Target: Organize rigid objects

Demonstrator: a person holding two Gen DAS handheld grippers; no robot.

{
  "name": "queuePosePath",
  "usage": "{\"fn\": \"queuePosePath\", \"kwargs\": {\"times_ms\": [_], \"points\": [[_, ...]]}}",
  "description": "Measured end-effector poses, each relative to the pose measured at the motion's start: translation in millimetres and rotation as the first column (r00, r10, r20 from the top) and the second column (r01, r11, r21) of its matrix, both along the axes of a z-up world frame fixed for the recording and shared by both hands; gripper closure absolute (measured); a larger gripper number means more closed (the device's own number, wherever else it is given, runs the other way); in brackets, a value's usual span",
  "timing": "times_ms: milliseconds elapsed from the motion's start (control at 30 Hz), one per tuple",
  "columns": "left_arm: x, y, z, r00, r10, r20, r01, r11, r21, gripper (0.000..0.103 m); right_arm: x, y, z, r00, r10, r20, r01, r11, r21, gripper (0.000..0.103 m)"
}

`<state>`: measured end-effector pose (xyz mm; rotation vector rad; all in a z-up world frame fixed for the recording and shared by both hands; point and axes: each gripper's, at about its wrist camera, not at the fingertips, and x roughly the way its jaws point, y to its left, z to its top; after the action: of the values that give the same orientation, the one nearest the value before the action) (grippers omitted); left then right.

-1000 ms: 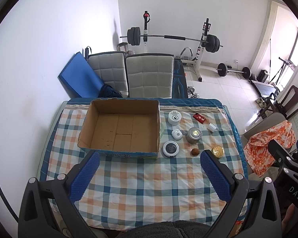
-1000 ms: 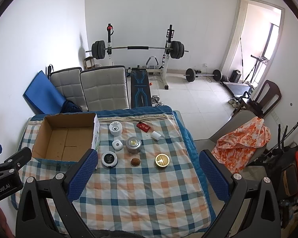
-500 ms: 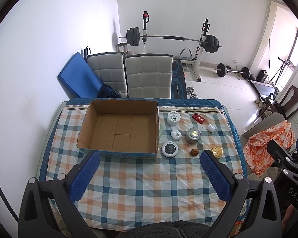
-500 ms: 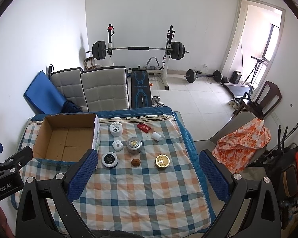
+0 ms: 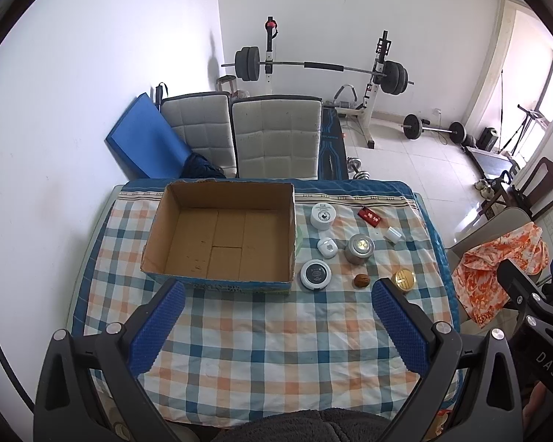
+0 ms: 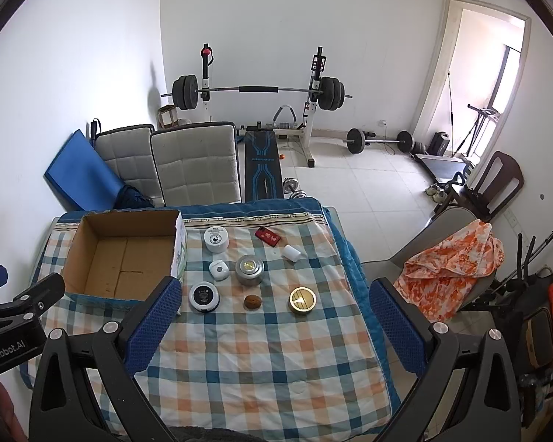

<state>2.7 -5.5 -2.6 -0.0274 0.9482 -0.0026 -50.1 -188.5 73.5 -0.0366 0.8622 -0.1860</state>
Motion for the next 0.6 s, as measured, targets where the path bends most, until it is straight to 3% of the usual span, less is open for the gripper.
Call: {"fn": "queuePosePath", "kwargs": {"times_ms": [333, 467, 600], "points": [[24.6, -8.8, -22.7, 0.998, -0.023, -0.065, 0.022, 1.000, -0.022, 0.000, 19.5, -16.6, -26.8, 0.998, -0.032, -0.055, 0.033, 0.999, 0.027, 0.000], [58.0, -24.1, -48.1, 0.984, -0.054, -0.170, 0.039, 0.995, -0.091, 0.000, 45.0, -38.1, -55.7, 0.991, -0.055, -0.124, 0.063, 0.996, 0.061, 0.000], [102.8, -46.0, -83.5, 0.967, -0.075, -0.244, 0.052, 0.994, -0.098, 0.000, 86.7, -62.6, -99.7, 0.977, -0.057, -0.204, 0.077, 0.993, 0.093, 0.000]]}}
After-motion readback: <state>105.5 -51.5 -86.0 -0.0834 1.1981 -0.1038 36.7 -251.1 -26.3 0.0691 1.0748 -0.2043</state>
